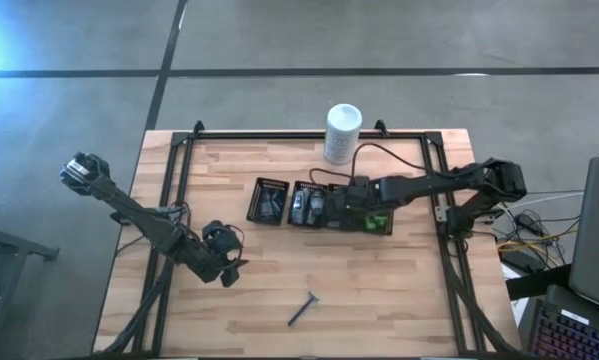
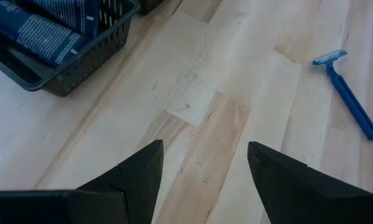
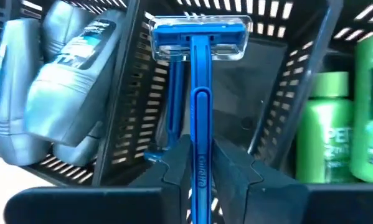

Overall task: Pick & Place Travel size toiletries
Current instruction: Put the blue razor into the middle right black bin

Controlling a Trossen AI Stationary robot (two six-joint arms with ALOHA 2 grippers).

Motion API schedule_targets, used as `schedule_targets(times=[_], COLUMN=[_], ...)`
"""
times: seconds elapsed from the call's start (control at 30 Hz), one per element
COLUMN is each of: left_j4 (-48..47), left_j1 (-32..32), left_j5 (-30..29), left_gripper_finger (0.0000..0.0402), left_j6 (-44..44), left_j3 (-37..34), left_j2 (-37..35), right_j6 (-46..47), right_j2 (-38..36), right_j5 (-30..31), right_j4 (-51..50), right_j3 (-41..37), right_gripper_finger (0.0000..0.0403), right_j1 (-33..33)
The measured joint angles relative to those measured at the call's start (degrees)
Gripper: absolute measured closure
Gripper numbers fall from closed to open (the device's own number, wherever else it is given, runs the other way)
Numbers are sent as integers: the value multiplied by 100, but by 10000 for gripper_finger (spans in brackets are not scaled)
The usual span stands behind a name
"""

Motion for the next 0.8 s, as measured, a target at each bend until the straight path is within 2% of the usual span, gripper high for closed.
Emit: schedule_targets(times=[0.2, 0.43, 0.6, 0.8], left_j4=[28, 46, 46, 44], left_j1=[0, 0, 0, 0], left_j5=[7, 11, 13, 93], left_gripper_finger=[163, 163, 163, 163], left_j6=[-6, -5, -4, 15], left_j3=[0, 0, 0, 0], left_j2=[0, 0, 0, 0], right_j6=[137, -126, -1458, -3660], right_j2=[0, -4, -4, 34], right_j5=[108, 287, 305, 22], right_j4=[186, 167, 265, 640], right_j3=[-223, -142, 221, 567], right_gripper_finger=[322, 248, 201, 179], right_j1=[7, 186, 786, 1887])
